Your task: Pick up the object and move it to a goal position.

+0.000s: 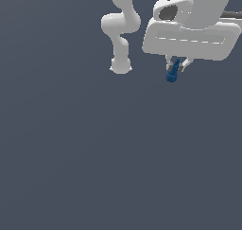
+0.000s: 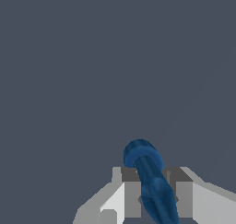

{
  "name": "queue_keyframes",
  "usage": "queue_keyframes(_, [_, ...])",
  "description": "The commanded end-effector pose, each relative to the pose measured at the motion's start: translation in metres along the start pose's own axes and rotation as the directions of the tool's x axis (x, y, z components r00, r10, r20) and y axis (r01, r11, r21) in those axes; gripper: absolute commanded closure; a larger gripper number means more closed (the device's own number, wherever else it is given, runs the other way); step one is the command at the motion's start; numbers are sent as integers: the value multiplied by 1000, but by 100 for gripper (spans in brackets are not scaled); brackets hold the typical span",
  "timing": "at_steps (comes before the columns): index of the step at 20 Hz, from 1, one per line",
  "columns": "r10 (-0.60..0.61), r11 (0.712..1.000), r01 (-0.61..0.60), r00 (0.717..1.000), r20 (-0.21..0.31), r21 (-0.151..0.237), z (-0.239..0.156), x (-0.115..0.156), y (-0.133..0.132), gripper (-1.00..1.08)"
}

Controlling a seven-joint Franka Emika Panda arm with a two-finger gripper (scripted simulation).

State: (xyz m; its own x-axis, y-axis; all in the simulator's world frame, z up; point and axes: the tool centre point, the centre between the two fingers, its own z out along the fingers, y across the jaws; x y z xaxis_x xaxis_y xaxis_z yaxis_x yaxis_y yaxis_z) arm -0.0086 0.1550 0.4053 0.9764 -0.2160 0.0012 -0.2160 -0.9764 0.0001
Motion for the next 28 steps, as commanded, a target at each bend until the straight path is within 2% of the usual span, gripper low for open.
queue_keyframes(1, [0,1000,0,1000,1,-1,-19,1,-5,108])
queue_keyframes(13, [1,1000,-1,1000,1,0,-83,8,-23,108])
queue_keyframes(28, [1,1000,-1,1000,1,0,-103,11,-29,108])
